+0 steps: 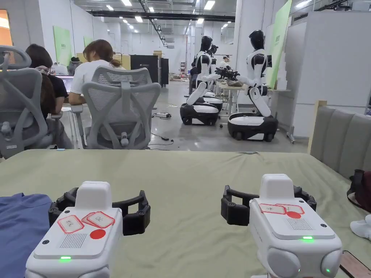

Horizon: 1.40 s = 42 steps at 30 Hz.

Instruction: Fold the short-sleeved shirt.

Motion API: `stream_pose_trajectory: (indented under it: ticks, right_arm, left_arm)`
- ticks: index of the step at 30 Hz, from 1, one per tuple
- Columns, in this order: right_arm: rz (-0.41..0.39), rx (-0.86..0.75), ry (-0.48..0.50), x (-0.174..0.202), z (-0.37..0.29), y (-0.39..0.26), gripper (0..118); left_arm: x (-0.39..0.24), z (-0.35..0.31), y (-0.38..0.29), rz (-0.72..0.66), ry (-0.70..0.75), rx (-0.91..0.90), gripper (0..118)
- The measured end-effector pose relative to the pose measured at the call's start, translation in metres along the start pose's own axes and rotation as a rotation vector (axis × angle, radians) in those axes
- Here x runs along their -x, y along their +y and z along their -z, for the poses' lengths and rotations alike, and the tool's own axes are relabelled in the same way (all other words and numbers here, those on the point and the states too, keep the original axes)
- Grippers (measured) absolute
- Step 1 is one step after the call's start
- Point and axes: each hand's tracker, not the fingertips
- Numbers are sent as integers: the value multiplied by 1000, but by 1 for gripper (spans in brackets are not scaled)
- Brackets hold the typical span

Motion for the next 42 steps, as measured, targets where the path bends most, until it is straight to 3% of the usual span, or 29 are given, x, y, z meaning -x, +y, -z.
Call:
stream_pose_trajectory:
  ticks: [42]
  right_arm:
    - [-16,-13,-11,2,-6,2,118]
  left_arm:
    - [4,-4,-2,1,9,-7,118]
